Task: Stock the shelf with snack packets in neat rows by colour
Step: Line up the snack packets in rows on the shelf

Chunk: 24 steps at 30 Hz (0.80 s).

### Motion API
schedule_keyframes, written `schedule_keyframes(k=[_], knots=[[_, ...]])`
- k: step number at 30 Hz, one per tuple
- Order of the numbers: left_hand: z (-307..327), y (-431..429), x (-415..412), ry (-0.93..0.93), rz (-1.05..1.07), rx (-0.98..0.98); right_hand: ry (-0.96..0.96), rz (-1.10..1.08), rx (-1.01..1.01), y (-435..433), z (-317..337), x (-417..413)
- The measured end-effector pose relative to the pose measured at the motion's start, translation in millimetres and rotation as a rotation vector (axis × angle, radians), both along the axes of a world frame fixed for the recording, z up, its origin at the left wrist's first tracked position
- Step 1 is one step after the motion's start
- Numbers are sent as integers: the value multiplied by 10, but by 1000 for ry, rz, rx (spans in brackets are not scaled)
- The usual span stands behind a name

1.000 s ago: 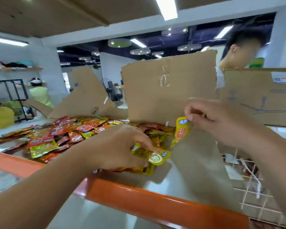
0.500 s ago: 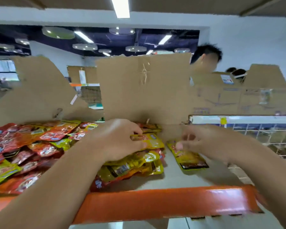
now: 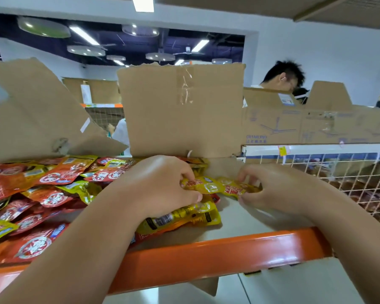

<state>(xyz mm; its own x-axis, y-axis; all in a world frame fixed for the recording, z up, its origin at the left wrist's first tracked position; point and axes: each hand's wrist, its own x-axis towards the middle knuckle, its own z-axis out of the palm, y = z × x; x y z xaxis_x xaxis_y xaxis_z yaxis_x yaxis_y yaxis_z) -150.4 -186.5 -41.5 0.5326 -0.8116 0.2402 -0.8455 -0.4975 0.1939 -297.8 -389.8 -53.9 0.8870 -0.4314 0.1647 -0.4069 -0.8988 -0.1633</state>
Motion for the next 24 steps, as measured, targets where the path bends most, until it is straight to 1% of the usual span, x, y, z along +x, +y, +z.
schedule_keyframes(k=[2, 4, 7, 10, 15, 19, 24], knots=[[-9, 12, 20, -21, -8, -51, -41, 6, 25, -37, -9, -28], [-25, 6, 42, -84, -23, -124, -109, 5, 50, -76, -6, -92], [-30, -34, 8, -241, -39, -213, -252, -3, 145, -169, 16, -277], [-16, -117, -97, -378, -88, -226, -389, -20, 177, -343, -6, -551], [-29, -558, -549, -362, -130, -278, -463, -46, 217, -725, -122, -1217], [-182, -1228, -1202, -338, -204, -310, -505, -90, 217, -1183, -311, -1911], [-528, -2196, -2034, -328, -296, -336, -515, -195, 201, -1925, -671, -2844]])
